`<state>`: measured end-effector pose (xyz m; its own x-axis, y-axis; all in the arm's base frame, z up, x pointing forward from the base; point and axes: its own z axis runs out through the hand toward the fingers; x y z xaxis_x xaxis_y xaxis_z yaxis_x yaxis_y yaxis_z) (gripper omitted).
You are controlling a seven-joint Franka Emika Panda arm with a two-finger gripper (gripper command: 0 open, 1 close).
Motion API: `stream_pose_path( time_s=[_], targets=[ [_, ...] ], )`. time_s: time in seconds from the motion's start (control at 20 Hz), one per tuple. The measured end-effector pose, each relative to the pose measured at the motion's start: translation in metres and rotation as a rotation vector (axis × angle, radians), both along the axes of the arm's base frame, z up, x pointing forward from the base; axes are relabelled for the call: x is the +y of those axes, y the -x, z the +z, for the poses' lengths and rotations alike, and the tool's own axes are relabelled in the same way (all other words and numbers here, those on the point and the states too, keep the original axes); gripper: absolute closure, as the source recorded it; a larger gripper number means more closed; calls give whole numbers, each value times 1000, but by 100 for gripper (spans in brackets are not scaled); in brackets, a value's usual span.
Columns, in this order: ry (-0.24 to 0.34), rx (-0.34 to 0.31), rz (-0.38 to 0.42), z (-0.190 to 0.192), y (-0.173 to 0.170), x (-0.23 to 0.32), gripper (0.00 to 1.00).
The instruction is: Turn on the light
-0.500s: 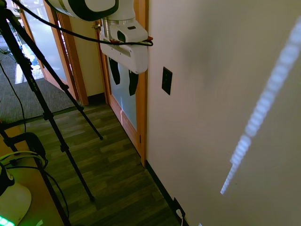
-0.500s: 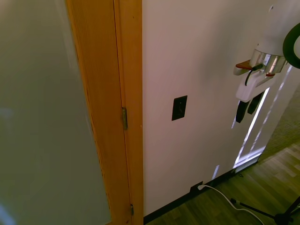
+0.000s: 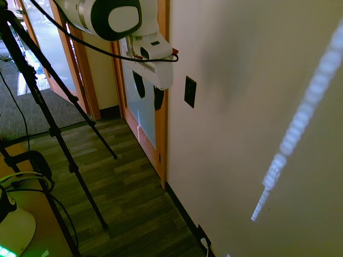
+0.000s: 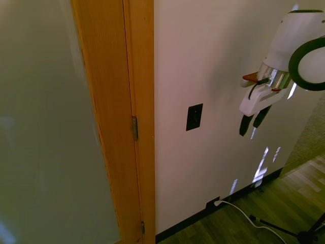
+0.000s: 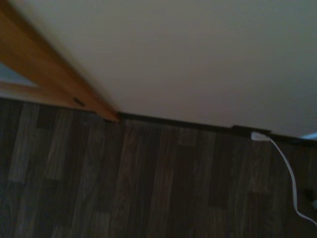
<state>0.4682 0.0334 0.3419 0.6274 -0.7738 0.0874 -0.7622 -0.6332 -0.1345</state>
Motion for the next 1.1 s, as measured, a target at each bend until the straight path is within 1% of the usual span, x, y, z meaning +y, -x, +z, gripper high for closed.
stream_pose_path(
  time_s=[0.2, 0.35, 0.5, 0.6, 0.65, 0.75, 0.9, 1.1],
  targets=[
    [-18, -75, -51, -13, -41, 17, 0],
    [-24, -98, -88, -18, -77, 29, 0],
    [-19, -114, -141, -28, -116, 24, 0],
    [-15, -115, -165, -38, -135, 20, 0],
    [-7, -118, -175, -43, -142, 20, 100],
    [5, -132, -184, -49, -143, 28, 100],
    [30, -177, -190, -51, -144, 36, 100],
    [55, -211, -194, -54, -143, 32, 100]
  ],
)
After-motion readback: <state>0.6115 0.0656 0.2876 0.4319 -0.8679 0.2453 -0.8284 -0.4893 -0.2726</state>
